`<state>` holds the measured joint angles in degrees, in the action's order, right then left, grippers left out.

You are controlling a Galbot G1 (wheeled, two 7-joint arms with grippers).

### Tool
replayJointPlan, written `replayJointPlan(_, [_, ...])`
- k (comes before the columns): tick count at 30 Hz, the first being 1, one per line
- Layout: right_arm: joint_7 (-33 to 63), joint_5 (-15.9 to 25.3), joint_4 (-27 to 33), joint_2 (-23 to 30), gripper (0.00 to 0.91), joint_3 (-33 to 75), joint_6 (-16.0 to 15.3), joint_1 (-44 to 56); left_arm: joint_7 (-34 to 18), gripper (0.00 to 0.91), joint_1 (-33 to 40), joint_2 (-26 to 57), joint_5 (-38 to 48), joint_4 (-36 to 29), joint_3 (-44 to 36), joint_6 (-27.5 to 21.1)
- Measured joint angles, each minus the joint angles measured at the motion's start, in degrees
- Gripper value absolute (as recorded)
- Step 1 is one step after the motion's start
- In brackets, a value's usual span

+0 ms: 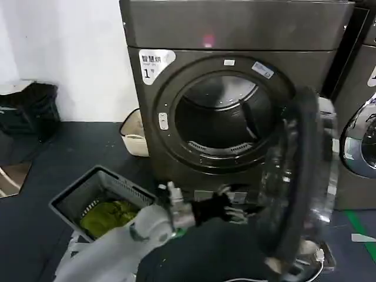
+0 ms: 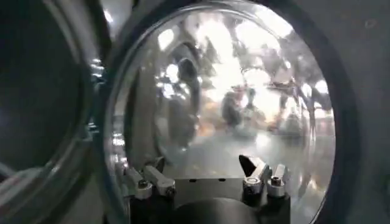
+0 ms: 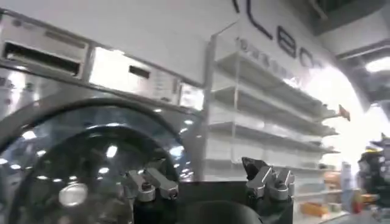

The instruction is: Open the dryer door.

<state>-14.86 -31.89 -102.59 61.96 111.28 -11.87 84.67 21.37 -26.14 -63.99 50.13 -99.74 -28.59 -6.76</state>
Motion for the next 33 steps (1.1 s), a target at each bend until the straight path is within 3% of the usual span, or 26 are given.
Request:
replayJointPlan(13, [-1.29, 0.26, 0.48, -0.3, 0.907, 5.93, 0.25, 4.55, -1.31, 0.907, 10.9, -13.9, -1.52, 11.14, -7.9, 4.82])
replayJointPlan(27, [0.63, 0.62, 1.12, -0.92, 0.907, 11.07, -1.0, 6.09, -5.81, 0.907, 14.47, -26.62, -3.91, 22.94, -10.01, 6.2])
replayJointPlan(33, [2.02, 1.54, 1.84, -1.17, 0.907, 13.57, -2.58, 6.79, -7.17, 0.907, 15.14, -28.19, -5.03, 27.25, -9.53, 7.06])
